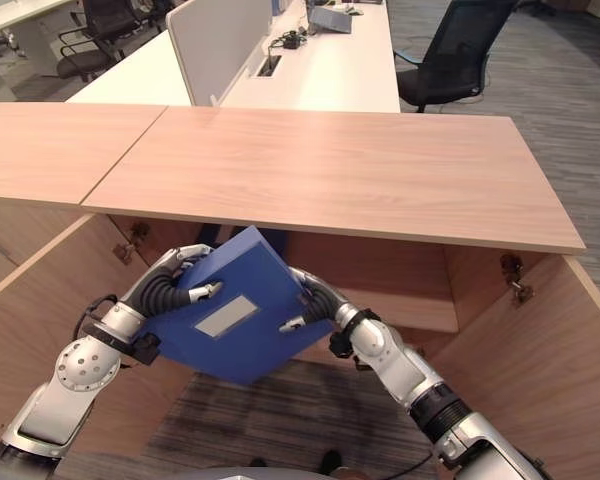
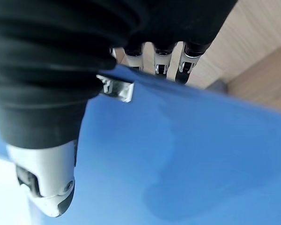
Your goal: Put the empty folder in the office cabinet
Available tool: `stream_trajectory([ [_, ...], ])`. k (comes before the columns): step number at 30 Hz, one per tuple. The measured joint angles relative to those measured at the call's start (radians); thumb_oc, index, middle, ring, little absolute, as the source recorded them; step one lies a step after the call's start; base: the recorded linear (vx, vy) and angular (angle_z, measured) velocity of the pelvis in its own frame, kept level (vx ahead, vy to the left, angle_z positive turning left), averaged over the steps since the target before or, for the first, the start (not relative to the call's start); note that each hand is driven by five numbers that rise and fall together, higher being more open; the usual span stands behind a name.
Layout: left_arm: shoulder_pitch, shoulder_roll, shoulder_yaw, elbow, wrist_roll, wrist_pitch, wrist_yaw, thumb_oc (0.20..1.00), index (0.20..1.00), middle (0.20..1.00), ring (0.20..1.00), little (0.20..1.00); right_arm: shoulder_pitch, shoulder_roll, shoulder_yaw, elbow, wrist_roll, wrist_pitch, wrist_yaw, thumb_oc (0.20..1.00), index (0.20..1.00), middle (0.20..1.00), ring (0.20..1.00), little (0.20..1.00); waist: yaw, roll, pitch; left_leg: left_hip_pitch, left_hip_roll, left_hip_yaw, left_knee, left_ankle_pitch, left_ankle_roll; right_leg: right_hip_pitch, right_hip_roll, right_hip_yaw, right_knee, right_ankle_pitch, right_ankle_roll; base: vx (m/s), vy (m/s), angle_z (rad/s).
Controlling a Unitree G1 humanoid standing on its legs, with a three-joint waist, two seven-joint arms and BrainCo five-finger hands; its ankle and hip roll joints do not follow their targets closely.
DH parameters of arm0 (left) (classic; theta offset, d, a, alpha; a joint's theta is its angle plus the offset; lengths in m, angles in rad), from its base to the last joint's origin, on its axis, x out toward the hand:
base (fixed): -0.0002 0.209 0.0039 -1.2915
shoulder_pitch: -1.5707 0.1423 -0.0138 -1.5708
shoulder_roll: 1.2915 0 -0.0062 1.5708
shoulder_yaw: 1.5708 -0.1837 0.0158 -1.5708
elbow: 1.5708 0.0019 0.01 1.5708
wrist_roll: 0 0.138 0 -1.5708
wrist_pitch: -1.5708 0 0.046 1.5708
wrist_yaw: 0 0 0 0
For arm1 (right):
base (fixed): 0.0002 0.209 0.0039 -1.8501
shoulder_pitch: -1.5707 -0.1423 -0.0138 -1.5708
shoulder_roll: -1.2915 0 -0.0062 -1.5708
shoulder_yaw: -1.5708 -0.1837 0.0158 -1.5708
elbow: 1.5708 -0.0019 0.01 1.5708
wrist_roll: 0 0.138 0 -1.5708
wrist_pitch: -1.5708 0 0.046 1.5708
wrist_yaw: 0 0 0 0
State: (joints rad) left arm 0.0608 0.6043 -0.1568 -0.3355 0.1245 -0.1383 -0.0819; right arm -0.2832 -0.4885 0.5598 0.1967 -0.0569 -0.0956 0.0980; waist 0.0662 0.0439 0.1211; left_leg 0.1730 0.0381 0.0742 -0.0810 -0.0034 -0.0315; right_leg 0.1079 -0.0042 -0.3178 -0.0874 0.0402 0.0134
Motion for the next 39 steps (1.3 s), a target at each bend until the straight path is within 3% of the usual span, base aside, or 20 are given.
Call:
stream_trajectory([
  [5, -0.011, 0.009, 0.000, -0.014, 0.000, 0.002, -0.001, 0.200, 0.200, 0.200, 0.200, 0.200, 0.000, 0.008, 0.002, 0.014, 0.038, 0.000, 0.003, 1.000, 1.000, 1.000, 1.000, 1.000, 0.000, -0.005, -0.002, 0.002, 0.000, 0.000, 0.001, 0.000, 0.000, 0.002, 0.000, 0.000, 0.000, 0.001, 0.000, 0.00, 0.000, 0.00],
  [13, -0.022, 0.114, 0.000, -0.106, -0.053, 0.002, -0.028, 0.200, 0.200, 0.200, 0.200, 0.200, -0.002, 0.019, 0.003, 0.049, 0.062, 0.011, 0.011, 1.000, 1.000, 1.000, 1.000, 1.000, 0.000, -0.013, -0.004, 0.008, -0.001, 0.000, 0.001, 0.000, 0.000, 0.007, -0.001, 0.000, 0.000, 0.001, 0.000, 0.00, 0.000, 0.00],
  [14, -0.022, 0.113, 0.000, -0.106, -0.059, 0.002, -0.029, 0.200, 0.200, 0.200, 0.200, 0.200, -0.002, 0.019, 0.006, 0.050, 0.076, 0.011, 0.012, 0.727, 0.727, 0.727, 0.727, 0.727, 0.000, -0.013, -0.004, 0.008, -0.001, 0.000, 0.001, 0.000, 0.000, 0.007, -0.001, 0.000, 0.000, 0.001, 0.000, 0.00, 0.000, 0.00],
  [15, -0.022, 0.113, 0.000, -0.106, -0.062, 0.002, -0.029, 0.200, 0.200, 0.200, 0.200, 0.200, -0.002, 0.020, 0.006, 0.050, 0.080, 0.011, 0.012, 0.586, 0.586, 0.586, 0.586, 0.586, 0.000, -0.015, -0.005, 0.008, -0.001, 0.000, 0.001, 0.000, 0.000, 0.007, -0.001, 0.000, 0.000, 0.001, 0.000, 0.00, 0.000, 0.00],
  [16, -0.023, 0.113, 0.000, -0.106, -0.062, 0.002, -0.029, 0.200, 0.200, 0.200, 0.200, 0.200, -0.002, 0.020, 0.008, 0.050, 0.080, 0.011, 0.013, 0.536, 0.536, 0.536, 0.536, 0.536, 0.000, -0.017, -0.007, 0.008, 0.000, 0.000, 0.001, 0.000, 0.000, 0.007, -0.001, 0.000, 0.000, 0.001, 0.000, 0.00, 0.000, 0.00],
  [17, -0.023, 0.115, 0.000, -0.106, -0.063, 0.002, -0.029, 0.200, 0.200, 0.200, 0.200, 0.200, -0.002, 0.019, 0.008, 0.050, 0.098, 0.011, 0.019, 0.200, 0.200, 0.200, 0.200, 0.200, 0.000, -0.024, -0.011, 0.007, 0.000, 0.000, 0.002, 0.000, 0.000, 0.007, -0.001, 0.000, 0.000, 0.001, 0.000, 0.00, 0.000, 0.00],
  [22, -0.051, 0.131, -0.005, -0.106, -0.077, 0.008, -0.037, 0.200, 0.200, 0.200, 0.200, 0.200, -0.002, 0.020, 0.010, 0.050, 0.128, 0.010, 0.034, 0.200, 0.200, 0.200, 0.200, 0.200, 0.000, -0.037, -0.018, 0.007, -0.001, 0.000, 0.002, 0.000, -0.001, 0.007, -0.001, 0.000, 0.000, 0.002, 0.000, 0.00, 0.000, 0.00],
  [37, -0.108, 0.146, -0.044, -0.060, -0.165, 0.025, -0.036, 0.200, 0.200, 0.200, 0.200, 0.200, -0.002, 0.004, 0.013, 0.065, 0.156, -0.022, 0.049, 0.200, 0.200, 0.200, 0.200, 0.200, -0.002, -0.034, -0.023, 0.007, -0.002, 0.000, 0.003, 0.001, -0.002, 0.007, -0.002, 0.000, 0.000, 0.004, -0.003, 0.00, 0.000, 0.00],
  [38, -0.108, 0.146, -0.060, -0.050, -0.179, 0.032, -0.041, 0.476, 0.476, 0.476, 0.476, 0.476, -0.002, 0.004, 0.021, 0.082, 0.165, -0.023, 0.056, 0.200, 0.200, 0.200, 0.200, 0.200, -0.003, -0.034, -0.025, 0.007, -0.002, 0.000, 0.003, 0.001, -0.002, 0.007, -0.002, 0.000, 0.000, 0.004, -0.003, 0.00, 0.000, 0.00],
  [39, -0.108, 0.147, -0.088, -0.020, -0.226, 0.042, -0.048, 1.000, 1.000, 1.000, 1.000, 1.000, 0.003, 0.003, 0.029, 0.108, 0.176, -0.019, 0.066, 0.200, 0.200, 0.200, 0.200, 0.200, -0.002, -0.033, -0.028, 0.007, -0.002, 0.000, 0.003, 0.002, -0.003, 0.007, -0.002, 0.000, 0.000, 0.005, -0.003, 0.00, 0.000, 0.00],
])
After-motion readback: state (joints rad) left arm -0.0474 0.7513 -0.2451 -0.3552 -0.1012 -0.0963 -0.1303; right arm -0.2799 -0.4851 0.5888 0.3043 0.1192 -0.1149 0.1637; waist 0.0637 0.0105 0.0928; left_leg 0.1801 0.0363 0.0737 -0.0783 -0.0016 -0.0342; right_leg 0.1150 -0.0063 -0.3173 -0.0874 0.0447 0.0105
